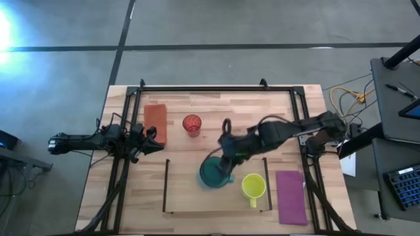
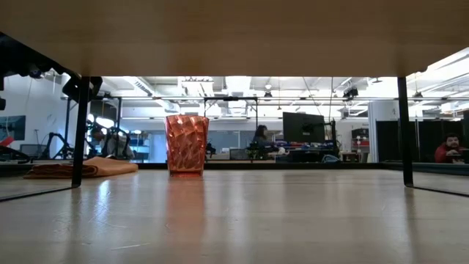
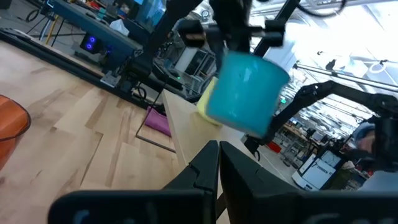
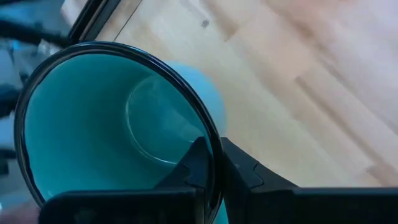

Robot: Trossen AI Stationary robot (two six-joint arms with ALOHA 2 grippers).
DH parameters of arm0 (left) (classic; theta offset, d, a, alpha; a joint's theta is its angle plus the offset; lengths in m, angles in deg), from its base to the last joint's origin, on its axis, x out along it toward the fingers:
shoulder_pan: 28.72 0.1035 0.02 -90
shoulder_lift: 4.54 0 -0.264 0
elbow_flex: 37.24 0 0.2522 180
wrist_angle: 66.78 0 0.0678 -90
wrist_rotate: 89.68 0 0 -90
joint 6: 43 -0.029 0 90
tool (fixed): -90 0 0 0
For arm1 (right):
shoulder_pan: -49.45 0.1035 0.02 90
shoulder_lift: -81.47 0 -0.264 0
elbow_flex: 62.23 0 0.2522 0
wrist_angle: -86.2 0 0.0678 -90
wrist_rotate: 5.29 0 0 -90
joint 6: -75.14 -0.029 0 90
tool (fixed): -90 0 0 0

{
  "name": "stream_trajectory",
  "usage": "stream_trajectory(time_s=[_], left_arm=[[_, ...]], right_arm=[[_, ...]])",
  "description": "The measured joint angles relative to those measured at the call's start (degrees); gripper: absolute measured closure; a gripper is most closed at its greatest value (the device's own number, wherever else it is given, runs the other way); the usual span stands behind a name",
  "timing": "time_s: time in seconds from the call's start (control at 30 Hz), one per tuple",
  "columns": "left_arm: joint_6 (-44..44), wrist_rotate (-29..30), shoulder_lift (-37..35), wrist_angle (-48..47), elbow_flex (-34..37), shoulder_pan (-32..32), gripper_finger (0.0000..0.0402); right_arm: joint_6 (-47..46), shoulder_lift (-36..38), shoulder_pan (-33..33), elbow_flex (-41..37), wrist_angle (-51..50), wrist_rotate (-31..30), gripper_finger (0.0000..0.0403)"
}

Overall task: Stack small to large cups/mugs on shelf
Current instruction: Put the green mug on the shelf

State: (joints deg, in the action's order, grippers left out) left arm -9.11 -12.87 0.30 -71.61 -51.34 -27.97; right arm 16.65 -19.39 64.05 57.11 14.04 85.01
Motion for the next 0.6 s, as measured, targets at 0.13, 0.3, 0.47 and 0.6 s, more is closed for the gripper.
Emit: stream_trajectory(time_s=[0.13, 0.3, 0.47, 0.6], left_arm=[[0.0, 0.0, 0.0, 0.0, 0.0, 0.0, 0.0402], [0.0, 0.0, 0.0, 0.0, 0.0, 0.0, 0.0402], [0.0, 0.0, 0.0, 0.0, 0.0, 0.0, 0.0402], [0.0, 0.0, 0.0, 0.0, 0.0, 0.0, 0.0402]], right_arm=[[0.1, -1.8, 1.4, 0.0, 1.7, 0.5, 0.0390], [2.5, -2.5, 1.5, 0.0, 1.5, 1.6, 0.0390], [4.4, -2.3, 1.5, 0.0, 1.1, 2.5, 0.0390], [4.9, -2.3, 1.7, 0.0, -1.2, 3.1, 0.0386]])
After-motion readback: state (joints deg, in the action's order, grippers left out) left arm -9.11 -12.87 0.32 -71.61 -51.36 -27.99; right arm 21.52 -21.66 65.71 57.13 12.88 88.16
